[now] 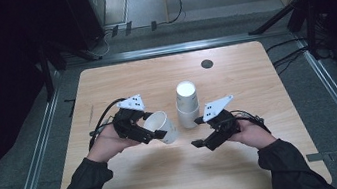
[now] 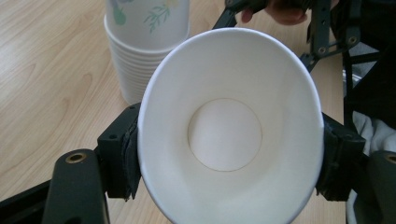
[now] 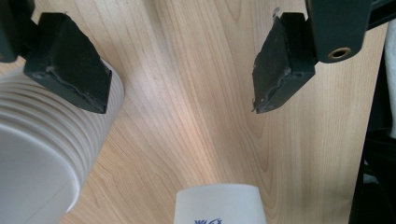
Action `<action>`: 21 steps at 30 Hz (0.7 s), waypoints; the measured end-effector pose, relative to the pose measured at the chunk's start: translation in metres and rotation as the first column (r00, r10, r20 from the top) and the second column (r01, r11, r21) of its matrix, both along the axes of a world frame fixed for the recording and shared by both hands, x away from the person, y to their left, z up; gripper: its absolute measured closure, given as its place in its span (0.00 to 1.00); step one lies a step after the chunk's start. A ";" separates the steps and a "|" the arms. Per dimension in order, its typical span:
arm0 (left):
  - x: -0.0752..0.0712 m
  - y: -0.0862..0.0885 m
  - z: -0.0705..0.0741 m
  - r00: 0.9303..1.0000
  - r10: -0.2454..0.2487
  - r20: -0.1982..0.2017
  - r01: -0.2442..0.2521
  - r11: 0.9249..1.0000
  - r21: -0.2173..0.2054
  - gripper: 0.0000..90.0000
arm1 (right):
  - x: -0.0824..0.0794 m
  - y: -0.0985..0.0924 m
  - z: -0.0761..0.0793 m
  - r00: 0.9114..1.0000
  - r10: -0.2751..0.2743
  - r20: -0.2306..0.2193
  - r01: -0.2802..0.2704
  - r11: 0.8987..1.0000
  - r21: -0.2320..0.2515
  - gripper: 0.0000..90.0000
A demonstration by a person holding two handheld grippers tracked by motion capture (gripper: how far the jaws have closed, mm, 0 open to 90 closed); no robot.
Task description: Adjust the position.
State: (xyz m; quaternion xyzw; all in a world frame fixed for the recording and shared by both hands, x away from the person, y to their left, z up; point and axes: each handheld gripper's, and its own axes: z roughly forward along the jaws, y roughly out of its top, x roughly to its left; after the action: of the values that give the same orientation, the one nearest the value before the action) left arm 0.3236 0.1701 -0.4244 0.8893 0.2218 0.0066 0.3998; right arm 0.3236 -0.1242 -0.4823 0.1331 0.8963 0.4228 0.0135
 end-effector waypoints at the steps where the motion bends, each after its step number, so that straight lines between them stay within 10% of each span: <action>1: 0.001 0.001 0.000 1.000 0.005 0.009 -0.005 1.000 0.009 0.28 | 0.000 -0.001 0.000 1.000 -0.002 -0.002 0.002 1.000 0.001 0.23; 21: 0.022 0.033 -0.005 0.997 0.082 0.006 -0.082 0.994 0.072 0.28 | 0.003 -0.011 0.000 0.996 -0.089 0.007 0.089 0.996 0.009 0.22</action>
State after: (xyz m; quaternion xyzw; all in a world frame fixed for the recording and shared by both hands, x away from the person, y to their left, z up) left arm 0.3455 0.2029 -0.4292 0.8934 0.2570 0.0324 0.3672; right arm 0.3266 -0.1352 -0.4818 0.1713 0.8877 0.4260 0.0351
